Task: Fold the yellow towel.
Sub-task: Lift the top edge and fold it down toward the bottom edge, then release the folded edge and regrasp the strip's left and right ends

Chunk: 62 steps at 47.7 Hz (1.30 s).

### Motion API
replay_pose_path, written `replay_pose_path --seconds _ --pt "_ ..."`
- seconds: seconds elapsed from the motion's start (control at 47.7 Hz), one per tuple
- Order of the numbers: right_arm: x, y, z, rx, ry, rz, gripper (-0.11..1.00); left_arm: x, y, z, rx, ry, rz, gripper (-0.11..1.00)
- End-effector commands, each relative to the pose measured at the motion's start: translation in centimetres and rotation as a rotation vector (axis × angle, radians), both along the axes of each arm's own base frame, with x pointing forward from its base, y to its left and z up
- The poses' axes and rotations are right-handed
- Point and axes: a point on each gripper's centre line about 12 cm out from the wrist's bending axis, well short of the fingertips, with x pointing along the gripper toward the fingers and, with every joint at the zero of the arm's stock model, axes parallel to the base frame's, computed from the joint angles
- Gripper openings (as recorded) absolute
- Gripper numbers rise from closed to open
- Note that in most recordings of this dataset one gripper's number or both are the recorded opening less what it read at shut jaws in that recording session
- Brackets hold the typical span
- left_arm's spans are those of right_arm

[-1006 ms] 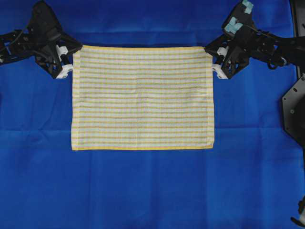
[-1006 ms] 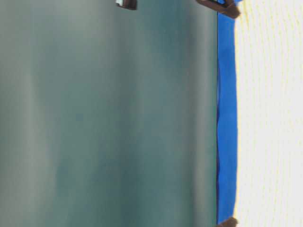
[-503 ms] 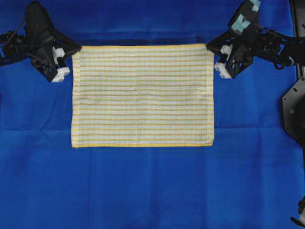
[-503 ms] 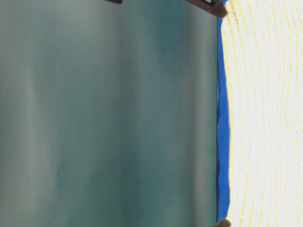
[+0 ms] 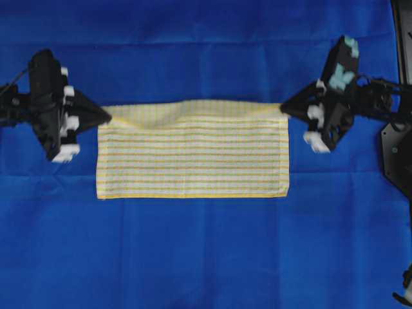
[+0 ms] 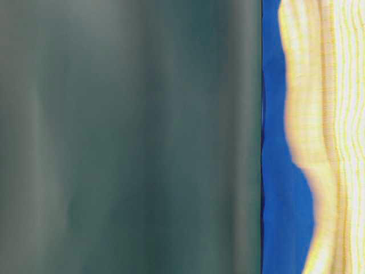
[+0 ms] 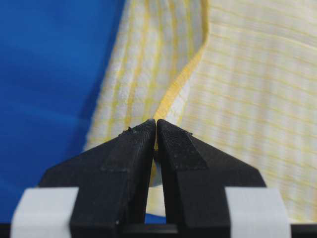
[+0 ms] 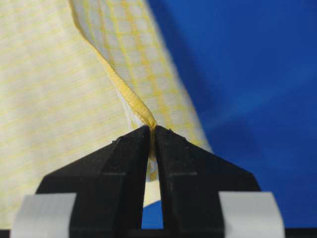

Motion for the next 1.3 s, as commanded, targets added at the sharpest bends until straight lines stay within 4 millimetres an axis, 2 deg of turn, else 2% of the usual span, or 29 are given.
replay_pose_path --seconds 0.0,0.21,0.398,1.111,1.153,1.194,1.278 --pt "0.3 1.3 0.5 0.016 -0.024 0.036 0.05 0.1 -1.5 0.6 -0.016 -0.027 -0.048 0.03" --pt "0.4 4.5 0.4 0.051 -0.022 0.135 0.05 -0.1 -4.4 0.5 -0.078 -0.025 -0.128 0.03" --pt "0.3 6.3 0.4 0.073 -0.02 0.193 0.05 -0.3 -5.7 0.4 -0.101 -0.022 -0.164 0.03" --pt "0.9 7.2 -0.4 0.078 0.032 0.228 0.06 0.3 -6.3 0.2 -0.102 0.002 -0.184 0.04" --pt "1.0 7.3 -0.5 0.079 0.041 0.229 0.09 0.3 -6.3 0.2 -0.104 0.005 -0.182 0.07" --pt "1.1 7.3 -0.6 0.08 0.047 0.23 0.17 0.4 -6.3 0.2 -0.102 0.003 -0.184 0.14" --pt "1.3 7.3 -0.5 0.081 0.049 0.231 0.42 0.4 -6.3 0.2 -0.102 0.002 -0.184 0.36"
